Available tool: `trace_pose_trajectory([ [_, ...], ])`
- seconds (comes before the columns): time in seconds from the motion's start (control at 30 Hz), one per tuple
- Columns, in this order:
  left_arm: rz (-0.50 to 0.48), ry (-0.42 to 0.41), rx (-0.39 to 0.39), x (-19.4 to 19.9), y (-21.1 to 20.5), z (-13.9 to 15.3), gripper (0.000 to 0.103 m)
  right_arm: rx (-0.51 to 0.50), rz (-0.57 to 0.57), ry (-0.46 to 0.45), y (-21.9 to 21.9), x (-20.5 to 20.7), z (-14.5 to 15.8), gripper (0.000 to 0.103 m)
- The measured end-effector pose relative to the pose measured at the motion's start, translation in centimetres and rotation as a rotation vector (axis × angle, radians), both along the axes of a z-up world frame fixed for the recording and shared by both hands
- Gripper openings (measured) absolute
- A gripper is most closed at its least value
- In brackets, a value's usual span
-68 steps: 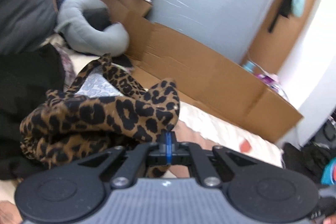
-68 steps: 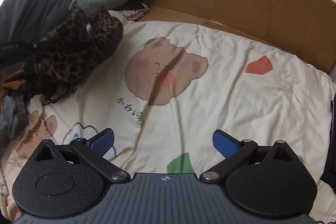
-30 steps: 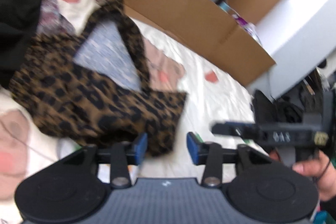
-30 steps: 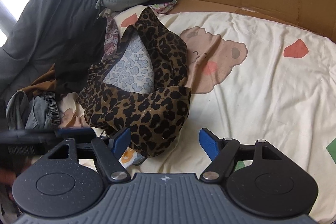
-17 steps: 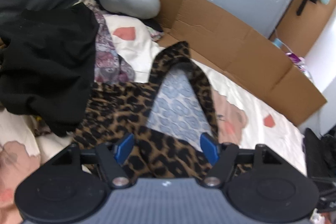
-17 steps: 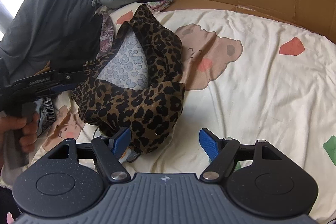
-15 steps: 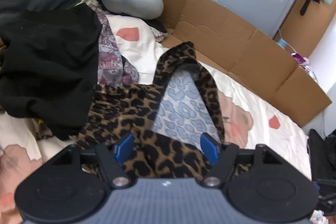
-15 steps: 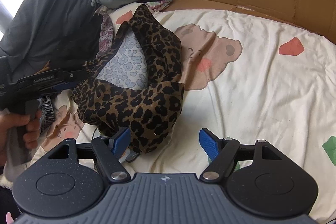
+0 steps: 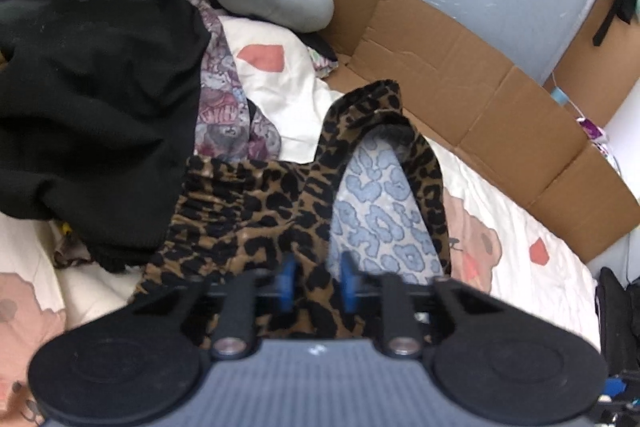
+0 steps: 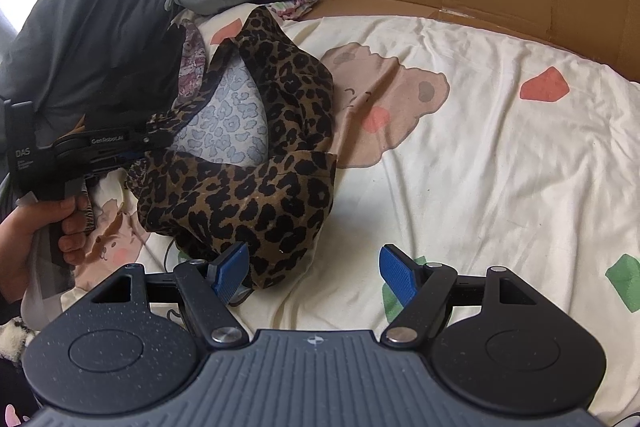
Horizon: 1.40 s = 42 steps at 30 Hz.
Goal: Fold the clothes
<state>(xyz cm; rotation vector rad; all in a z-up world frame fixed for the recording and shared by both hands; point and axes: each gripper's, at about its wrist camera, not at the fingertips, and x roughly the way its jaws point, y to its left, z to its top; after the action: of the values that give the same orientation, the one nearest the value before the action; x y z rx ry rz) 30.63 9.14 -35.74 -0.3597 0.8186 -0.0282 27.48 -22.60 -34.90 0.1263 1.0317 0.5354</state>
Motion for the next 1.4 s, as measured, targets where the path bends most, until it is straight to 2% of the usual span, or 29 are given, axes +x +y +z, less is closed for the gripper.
trace_pose_trajectory([
  [0.27, -0.007, -0.019, 0.070, -1.2, -0.7, 1.7, 0.014, 0.000, -0.004, 0.005, -0.3, 0.1, -0.1, 0.075],
  [0.43, -0.053, -0.005, 0.049, -1.8, -1.7, 2.0, 0.014, -0.003, 0.000, 0.005, -0.4, 0.1, -0.1, 0.075],
  [0.57, -0.073, 0.006, 0.063, -2.0, -2.3, 1.8, 0.014, -0.004, 0.001, 0.005, -0.5, 0.1, -0.2, 0.075],
  [0.63, -0.082, 0.018, 0.061, -1.9, -2.4, 1.5, 0.020, -0.004, 0.001, 0.006, -0.5, 0.1, -0.3, 0.075],
  [0.8, -0.026, 0.043, 0.072, -1.1, -1.7, 1.1, 0.025, -0.003, 0.004, 0.005, -0.6, 0.0, -0.3, 0.075],
  [0.87, -0.011, 0.048, 0.072, -1.1, -1.5, 1.3, 0.035, -0.003, 0.005, 0.003, -0.7, 0.0, -0.3, 0.075],
  [0.93, 0.000, 0.050, 0.077, -1.4, -1.3, 1.6, 0.049, -0.003, 0.002, 0.004, -0.8, 0.1, -0.3, 0.075],
  [1.0, 0.010, 0.060, 0.070, -1.6, -1.1, 1.7, 0.051, -0.003, -0.001, 0.005, -0.9, 0.1, -0.3, 0.075],
  [1.27, 0.046, 0.058, -0.029, -0.8, 0.0, 0.3, 0.047, -0.005, 0.007, 0.004, -0.7, 0.0, -0.3, 0.075],
  [1.4, 0.051, 0.057, -0.053, -0.4, 0.1, 0.1, 0.020, -0.005, 0.007, 0.004, -0.7, 0.0, -0.3, 0.075],
])
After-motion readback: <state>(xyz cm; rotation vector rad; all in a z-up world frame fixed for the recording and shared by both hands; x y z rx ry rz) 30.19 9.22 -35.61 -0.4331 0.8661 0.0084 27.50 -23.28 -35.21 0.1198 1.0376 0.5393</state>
